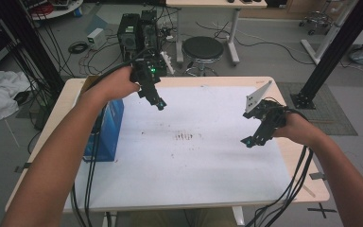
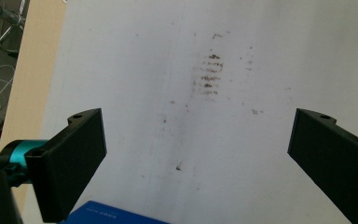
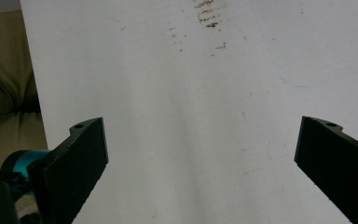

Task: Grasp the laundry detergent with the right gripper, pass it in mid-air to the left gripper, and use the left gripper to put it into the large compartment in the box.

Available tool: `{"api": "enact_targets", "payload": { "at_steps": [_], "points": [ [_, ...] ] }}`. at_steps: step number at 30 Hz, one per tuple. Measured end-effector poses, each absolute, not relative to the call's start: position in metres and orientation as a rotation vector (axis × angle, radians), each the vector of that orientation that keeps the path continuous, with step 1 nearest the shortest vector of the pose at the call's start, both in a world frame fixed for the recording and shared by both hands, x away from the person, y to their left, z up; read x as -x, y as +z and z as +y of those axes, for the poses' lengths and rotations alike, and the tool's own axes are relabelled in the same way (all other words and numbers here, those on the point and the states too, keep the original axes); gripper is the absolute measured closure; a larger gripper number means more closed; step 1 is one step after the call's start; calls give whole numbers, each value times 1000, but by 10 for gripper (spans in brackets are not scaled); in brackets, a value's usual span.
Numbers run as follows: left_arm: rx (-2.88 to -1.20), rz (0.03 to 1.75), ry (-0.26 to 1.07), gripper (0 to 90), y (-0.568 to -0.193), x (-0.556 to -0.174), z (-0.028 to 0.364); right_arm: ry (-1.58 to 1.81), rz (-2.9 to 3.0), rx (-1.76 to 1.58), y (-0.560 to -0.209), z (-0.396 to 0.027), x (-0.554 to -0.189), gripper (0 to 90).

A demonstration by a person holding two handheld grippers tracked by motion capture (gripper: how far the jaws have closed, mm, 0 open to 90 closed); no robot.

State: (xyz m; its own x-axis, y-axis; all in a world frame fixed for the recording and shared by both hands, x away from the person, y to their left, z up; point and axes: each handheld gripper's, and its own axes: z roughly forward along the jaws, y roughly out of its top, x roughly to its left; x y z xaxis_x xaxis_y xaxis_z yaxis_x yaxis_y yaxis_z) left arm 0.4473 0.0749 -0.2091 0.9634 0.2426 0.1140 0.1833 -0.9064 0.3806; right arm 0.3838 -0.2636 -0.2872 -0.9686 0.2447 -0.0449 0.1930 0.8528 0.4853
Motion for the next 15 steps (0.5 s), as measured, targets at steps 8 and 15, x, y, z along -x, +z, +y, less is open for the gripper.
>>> {"api": "enact_targets", "payload": {
  "at_steps": [8,15],
  "points": [
    [-2736,266,196,43,-205,-452,58,755,2916,-344,-285,-262,-384,16],
    [-2800,265,205,43,-215,-452,45,750,2918,-342,-286,-259,-384,16]
  ]
}}
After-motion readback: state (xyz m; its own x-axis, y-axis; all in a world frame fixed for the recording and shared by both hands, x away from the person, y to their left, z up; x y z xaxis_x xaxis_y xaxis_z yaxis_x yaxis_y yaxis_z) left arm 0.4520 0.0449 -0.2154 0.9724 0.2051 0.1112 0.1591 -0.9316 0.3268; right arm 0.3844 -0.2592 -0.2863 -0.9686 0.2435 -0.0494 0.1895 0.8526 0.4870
